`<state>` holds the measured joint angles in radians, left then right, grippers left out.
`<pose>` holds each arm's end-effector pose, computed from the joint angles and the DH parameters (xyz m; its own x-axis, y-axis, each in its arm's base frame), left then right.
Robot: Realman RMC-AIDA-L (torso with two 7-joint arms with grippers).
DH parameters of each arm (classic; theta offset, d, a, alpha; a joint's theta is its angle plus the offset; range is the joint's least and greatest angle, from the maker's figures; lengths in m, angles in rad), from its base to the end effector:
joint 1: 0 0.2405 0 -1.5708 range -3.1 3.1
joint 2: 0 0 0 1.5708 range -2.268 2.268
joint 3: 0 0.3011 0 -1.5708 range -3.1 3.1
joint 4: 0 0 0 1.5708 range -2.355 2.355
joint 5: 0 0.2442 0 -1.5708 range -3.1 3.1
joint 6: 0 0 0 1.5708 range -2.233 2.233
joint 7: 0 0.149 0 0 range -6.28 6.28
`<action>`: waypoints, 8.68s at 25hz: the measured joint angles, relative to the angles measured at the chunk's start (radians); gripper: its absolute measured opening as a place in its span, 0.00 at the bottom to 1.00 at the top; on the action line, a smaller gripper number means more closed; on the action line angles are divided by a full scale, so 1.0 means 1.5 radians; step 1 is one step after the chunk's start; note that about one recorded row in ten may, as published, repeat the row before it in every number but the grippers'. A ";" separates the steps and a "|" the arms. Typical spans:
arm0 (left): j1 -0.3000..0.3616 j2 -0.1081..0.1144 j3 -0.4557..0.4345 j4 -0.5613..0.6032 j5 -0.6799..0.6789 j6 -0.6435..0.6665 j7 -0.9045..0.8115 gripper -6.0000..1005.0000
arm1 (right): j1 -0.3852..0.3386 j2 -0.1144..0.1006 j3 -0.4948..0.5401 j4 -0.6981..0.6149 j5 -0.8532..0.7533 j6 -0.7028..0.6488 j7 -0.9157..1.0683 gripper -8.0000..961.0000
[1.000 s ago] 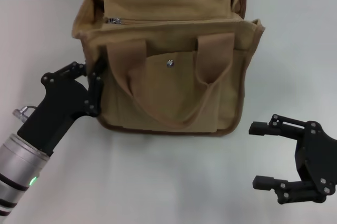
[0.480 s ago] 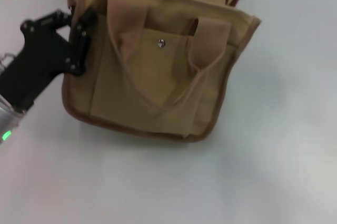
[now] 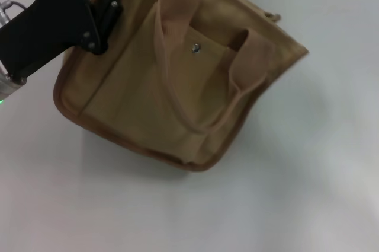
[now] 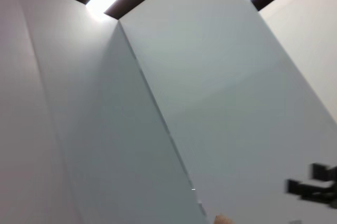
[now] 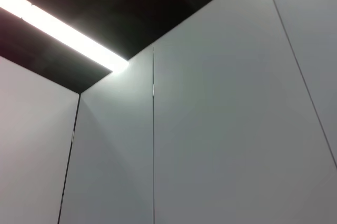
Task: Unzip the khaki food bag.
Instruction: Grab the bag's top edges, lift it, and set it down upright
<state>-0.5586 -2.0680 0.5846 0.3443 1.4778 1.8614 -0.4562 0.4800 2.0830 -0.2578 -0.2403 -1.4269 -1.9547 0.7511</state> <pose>-0.2715 0.3619 -0.0014 0.5057 -0.5430 0.6704 0.0847 -0.7420 -0.6650 0.3138 0.3308 0.0292 0.2823 0.4178 -0.8636 -0.5217 -0.6886 -0.5036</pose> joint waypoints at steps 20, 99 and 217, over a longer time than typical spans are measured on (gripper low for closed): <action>-0.011 -0.003 0.137 0.047 -0.003 0.003 -0.032 0.09 | 0.123 0.000 -0.190 -0.011 -0.003 0.162 0.075 0.88; -0.041 -0.005 0.172 0.042 -0.017 -0.019 -0.030 0.09 | -0.147 0.005 -0.452 -0.353 0.065 0.173 0.226 0.88; -0.048 -0.006 0.172 0.040 -0.041 0.000 -0.012 0.12 | -0.100 -0.003 -0.401 -0.159 0.005 0.202 0.000 0.82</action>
<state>-0.6309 -2.0771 0.8423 0.4049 1.4167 1.8617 -0.4739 0.3302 2.0790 -0.8587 -0.4788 -1.4193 -1.6523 0.7506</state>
